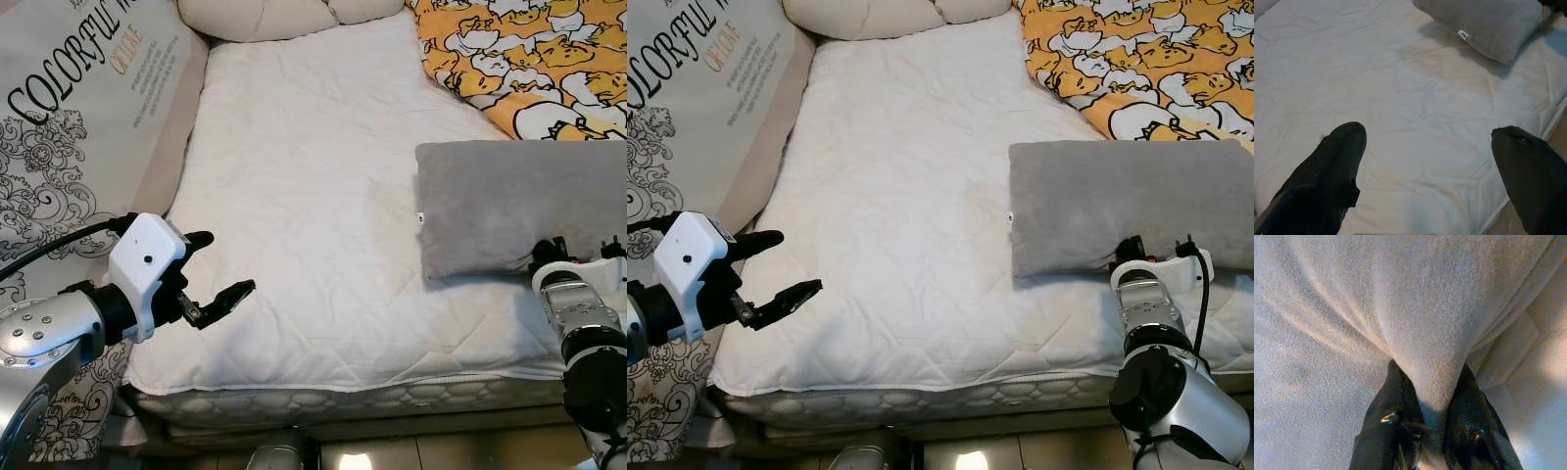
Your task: Clean up the room
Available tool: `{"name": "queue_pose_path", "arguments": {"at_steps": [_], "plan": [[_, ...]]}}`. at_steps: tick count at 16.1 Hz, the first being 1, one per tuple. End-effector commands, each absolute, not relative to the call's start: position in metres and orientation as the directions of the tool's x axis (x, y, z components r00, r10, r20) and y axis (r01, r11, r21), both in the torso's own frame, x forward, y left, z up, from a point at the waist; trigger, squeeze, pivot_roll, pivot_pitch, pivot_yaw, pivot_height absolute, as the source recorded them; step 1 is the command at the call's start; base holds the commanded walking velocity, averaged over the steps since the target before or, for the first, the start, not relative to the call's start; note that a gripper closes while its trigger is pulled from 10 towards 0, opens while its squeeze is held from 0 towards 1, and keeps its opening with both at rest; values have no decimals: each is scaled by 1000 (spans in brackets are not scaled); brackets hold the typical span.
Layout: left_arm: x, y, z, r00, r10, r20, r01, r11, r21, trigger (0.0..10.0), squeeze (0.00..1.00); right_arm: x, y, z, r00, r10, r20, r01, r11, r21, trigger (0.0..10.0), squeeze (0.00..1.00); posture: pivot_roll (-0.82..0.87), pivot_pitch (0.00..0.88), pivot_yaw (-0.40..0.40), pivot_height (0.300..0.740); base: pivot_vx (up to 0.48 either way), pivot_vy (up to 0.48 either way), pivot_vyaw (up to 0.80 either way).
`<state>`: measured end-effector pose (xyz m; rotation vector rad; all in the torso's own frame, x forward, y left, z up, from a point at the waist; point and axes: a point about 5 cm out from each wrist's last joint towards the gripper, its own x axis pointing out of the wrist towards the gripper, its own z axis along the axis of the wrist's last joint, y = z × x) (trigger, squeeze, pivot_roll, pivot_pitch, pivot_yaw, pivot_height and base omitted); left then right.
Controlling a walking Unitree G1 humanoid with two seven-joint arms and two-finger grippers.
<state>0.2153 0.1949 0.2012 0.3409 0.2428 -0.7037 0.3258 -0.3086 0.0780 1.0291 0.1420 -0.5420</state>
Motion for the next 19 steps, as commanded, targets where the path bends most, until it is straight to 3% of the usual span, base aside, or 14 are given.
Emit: {"name": "queue_pose_path", "arguments": {"at_steps": [1,10,14,17,19], "plan": [[216,197,200,743,-573,-345,659,715,232,10000,0,326,-306,76,854,-357,-378,501,373,781,0,0,331,90,145,740,0,0,0],[228,197,192,781,-541,-310,609,769,192,10000,0,329,-305,80,877,-338,-343,459,371,807,0,0,265,24,140,740,0,0,0],[241,196,184,805,-523,-280,579,795,178,10000,0,348,-276,92,954,-171,-247,297,426,854,0,0,191,0,123,740,0,0,0],[249,193,184,826,-509,-242,554,813,180,10000,0,371,-227,113,992,68,-108,66,447,892,0,0,184,0,117,740,0,0,0],[251,196,186,835,-500,-232,543,818,189,10000,0,383,-194,132,975,222,17,-109,411,905,0,0,191,0,115,740,0,0,0]]}}
